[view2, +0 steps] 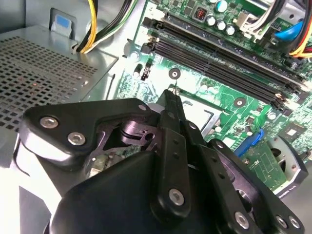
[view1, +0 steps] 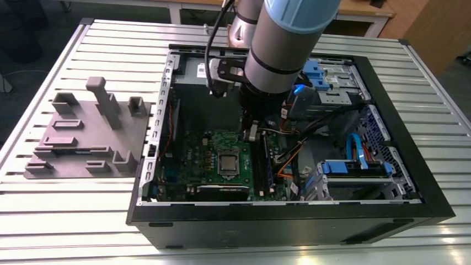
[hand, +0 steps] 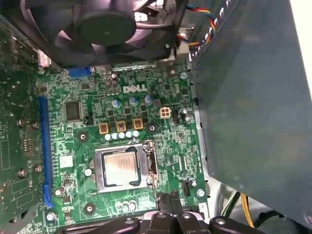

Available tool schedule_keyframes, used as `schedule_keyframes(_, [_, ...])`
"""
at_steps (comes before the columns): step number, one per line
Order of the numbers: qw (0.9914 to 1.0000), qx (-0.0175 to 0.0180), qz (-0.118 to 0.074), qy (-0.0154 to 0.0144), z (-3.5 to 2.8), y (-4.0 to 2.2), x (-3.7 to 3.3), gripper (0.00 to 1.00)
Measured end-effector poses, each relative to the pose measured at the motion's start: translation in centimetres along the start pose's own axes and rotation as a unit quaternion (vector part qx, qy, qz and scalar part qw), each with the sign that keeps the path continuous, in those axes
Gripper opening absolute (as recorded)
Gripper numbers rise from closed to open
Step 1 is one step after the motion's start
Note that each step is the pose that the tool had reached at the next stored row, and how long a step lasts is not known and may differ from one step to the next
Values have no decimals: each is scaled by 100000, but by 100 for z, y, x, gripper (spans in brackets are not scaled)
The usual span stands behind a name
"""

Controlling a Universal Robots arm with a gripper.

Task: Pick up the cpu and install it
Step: 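Install the first cpu locking lever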

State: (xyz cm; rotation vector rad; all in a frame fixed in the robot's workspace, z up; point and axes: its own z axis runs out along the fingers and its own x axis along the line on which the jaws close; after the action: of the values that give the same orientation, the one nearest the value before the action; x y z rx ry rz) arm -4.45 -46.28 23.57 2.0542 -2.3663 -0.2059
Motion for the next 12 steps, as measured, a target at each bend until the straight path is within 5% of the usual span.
schedule_keyframes(12, [99861,-325,-5240,510,-1,13,60,10])
